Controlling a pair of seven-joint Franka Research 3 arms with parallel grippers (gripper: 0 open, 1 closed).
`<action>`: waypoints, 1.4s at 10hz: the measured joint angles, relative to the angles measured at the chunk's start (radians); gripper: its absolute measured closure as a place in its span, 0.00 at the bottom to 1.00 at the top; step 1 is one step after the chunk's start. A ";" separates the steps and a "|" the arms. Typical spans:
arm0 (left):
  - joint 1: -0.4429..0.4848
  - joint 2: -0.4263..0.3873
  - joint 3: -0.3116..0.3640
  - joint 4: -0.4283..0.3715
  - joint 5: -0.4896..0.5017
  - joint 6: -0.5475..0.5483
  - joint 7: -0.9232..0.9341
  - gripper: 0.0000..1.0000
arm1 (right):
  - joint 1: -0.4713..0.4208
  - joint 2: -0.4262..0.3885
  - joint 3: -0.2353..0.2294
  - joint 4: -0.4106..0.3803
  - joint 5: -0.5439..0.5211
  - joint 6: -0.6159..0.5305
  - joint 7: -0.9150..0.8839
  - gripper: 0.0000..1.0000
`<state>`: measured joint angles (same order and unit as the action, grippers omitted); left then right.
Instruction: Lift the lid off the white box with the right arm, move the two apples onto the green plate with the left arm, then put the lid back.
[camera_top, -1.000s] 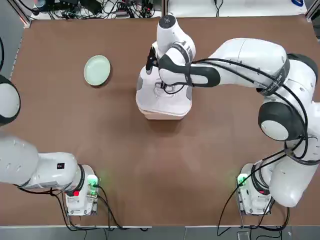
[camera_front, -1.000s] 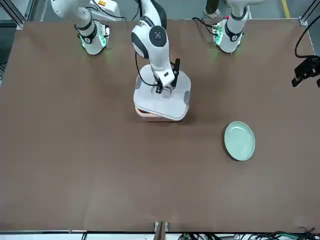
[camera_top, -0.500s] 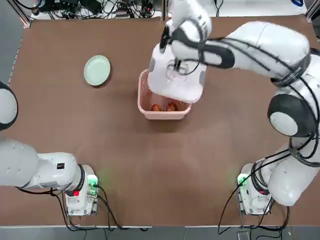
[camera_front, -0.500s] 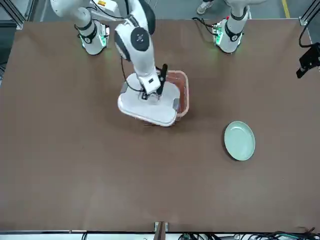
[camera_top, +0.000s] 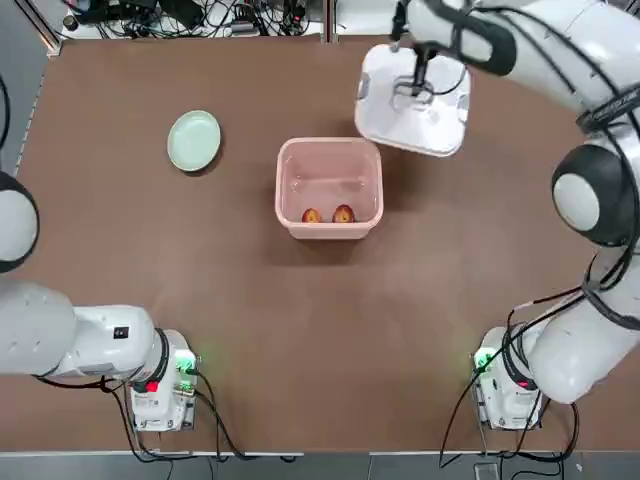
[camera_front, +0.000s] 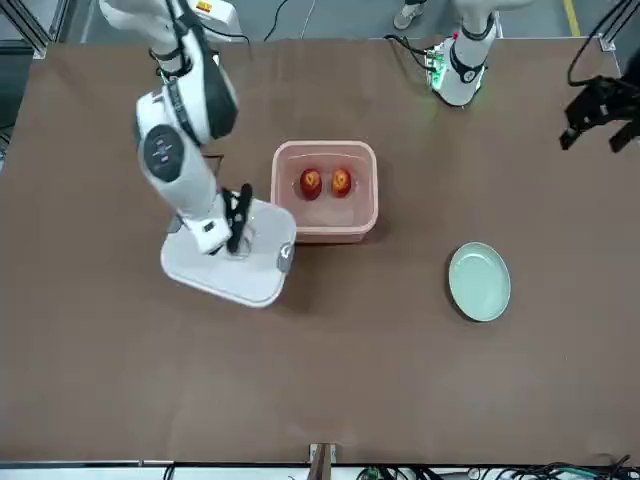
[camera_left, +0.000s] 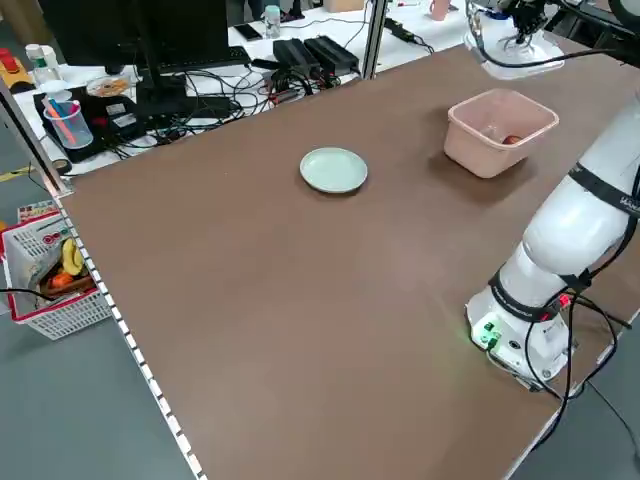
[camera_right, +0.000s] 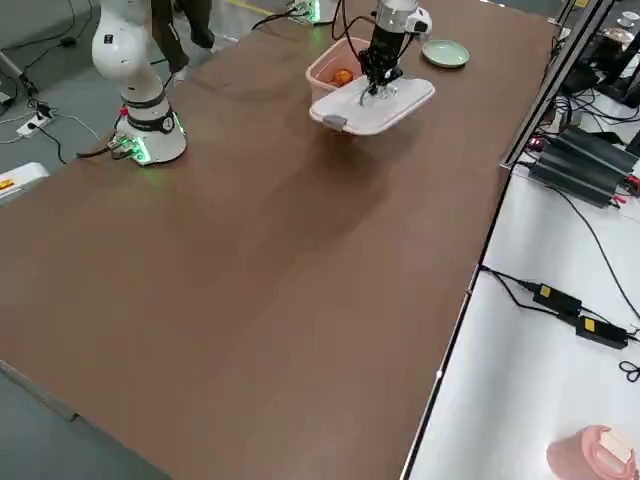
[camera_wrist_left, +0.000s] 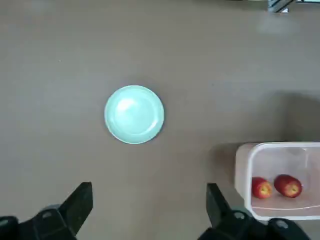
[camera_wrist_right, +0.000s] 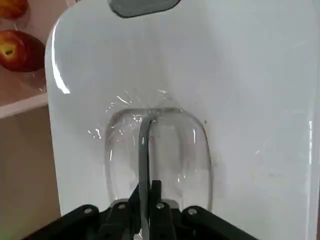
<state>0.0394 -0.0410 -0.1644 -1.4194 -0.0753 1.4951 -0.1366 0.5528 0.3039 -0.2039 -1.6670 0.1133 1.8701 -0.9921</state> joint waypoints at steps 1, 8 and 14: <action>-0.002 0.000 -0.056 0.000 0.000 0.000 -0.053 0.00 | -0.046 0.001 -0.006 -0.003 0.021 -0.015 -0.068 0.93; -0.072 0.160 -0.412 -0.031 0.054 0.098 -0.477 0.01 | -0.093 0.008 -0.045 -0.008 0.081 -0.259 -0.122 0.93; -0.248 0.261 -0.423 -0.386 0.145 0.636 -0.804 0.04 | -0.097 0.010 -0.053 -0.009 0.105 -0.360 -0.128 0.93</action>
<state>-0.2082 0.2196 -0.5875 -1.8056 0.0694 2.1314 -0.9408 0.4558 0.3136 -0.2564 -1.6757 0.2182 1.5100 -1.1197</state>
